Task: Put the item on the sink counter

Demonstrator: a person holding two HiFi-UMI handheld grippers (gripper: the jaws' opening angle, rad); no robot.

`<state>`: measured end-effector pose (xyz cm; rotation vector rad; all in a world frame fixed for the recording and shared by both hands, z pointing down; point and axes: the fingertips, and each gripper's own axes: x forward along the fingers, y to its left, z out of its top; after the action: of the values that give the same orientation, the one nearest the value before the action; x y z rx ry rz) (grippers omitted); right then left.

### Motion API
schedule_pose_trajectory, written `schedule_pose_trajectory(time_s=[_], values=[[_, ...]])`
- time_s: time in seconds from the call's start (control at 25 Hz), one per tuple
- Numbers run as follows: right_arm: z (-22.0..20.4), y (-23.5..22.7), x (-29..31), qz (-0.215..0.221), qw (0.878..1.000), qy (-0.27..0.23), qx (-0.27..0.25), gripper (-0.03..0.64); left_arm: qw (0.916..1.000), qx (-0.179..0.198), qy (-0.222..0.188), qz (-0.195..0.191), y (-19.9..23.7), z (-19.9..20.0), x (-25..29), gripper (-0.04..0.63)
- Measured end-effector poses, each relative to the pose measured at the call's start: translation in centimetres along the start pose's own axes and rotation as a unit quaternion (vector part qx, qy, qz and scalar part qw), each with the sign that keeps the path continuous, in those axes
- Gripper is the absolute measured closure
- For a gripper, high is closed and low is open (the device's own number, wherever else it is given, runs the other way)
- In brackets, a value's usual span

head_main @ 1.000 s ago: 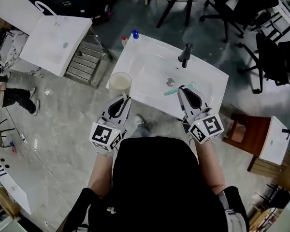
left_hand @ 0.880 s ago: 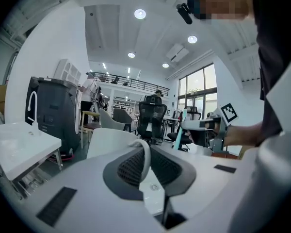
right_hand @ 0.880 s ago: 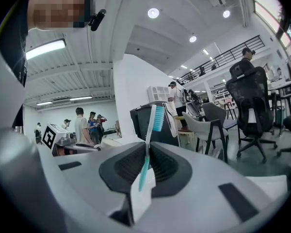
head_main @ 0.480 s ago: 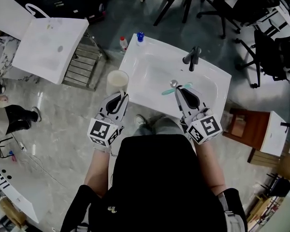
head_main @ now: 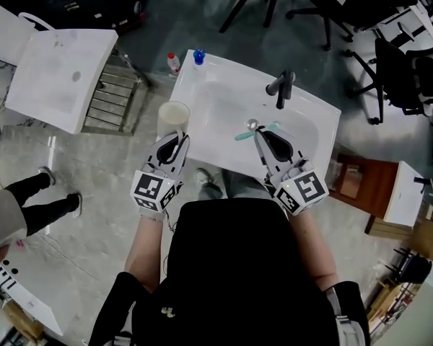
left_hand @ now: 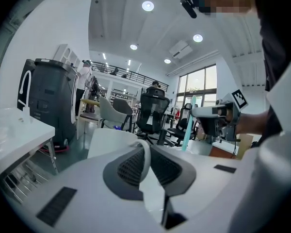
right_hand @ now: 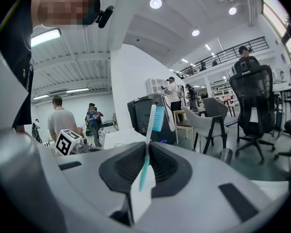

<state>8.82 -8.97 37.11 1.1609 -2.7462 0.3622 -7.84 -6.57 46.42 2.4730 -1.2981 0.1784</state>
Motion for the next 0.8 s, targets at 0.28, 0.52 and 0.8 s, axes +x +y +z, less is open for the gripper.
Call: schedule_pose_trajectory(time_s=[0.28, 0.52, 0.8], values=[[-0.6, -1.0, 2.4, 0.007, 1.0, 0.017, 0.0, 0.569, 1.0, 0.001, 0.005, 0.007, 2.6, -1.2, 3.6, 0.549], [-1.1, -1.3, 4.0, 0.012, 1.0, 0.027, 0.002, 0.569, 1.0, 0.003, 0.009, -0.001, 4.5, -2.5, 6.7, 0.549], [-2.4, -1.5, 4.4, 0.008, 0.999, 0.046, 0.008, 0.569, 0.9999, 0.013, 0.006, -0.007, 6.1, -3.8, 9.2, 0.548]])
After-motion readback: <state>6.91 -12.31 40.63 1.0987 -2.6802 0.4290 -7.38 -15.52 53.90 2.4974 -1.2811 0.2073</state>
